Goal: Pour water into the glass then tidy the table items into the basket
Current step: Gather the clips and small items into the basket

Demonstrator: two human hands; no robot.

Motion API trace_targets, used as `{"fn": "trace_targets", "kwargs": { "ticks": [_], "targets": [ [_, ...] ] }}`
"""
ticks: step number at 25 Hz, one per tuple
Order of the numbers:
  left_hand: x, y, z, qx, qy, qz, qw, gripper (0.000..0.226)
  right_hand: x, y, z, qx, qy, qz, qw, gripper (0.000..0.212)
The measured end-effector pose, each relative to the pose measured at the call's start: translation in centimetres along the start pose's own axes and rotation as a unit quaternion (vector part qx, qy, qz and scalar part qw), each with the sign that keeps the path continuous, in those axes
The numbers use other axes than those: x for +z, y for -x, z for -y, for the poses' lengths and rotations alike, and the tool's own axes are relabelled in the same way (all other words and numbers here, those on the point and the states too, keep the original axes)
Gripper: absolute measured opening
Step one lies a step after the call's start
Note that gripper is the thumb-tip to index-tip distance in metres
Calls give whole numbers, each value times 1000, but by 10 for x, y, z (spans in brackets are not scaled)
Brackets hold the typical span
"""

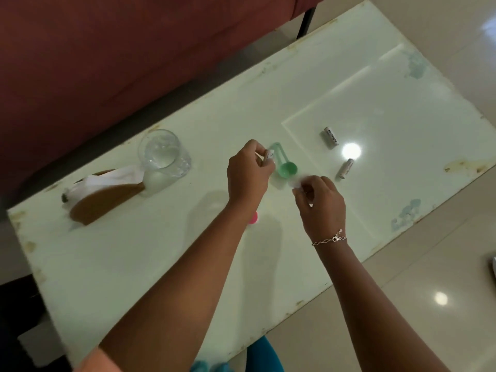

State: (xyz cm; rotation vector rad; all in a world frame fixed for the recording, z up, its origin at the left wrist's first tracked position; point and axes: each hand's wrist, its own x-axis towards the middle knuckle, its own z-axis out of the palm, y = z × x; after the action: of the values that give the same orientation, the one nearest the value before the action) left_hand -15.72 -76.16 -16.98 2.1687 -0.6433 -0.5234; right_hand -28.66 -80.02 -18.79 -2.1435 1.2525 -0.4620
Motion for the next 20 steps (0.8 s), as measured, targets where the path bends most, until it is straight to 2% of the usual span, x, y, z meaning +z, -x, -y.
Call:
{"fn": "trace_targets", "kwargs": {
  "ticks": [5,10,20],
  "targets": [
    [-80,36,60,-50,32,-27,998,11,30,35,74,-28,-40,30,998,12],
    [-190,83,125,-114,45,-107,987,13,80,86,156,-55,-87,92,990,15],
    [-365,196,236,-238,38,-288,927,3,178,195,293,-165,-94,272,943,13]
  ]
}}
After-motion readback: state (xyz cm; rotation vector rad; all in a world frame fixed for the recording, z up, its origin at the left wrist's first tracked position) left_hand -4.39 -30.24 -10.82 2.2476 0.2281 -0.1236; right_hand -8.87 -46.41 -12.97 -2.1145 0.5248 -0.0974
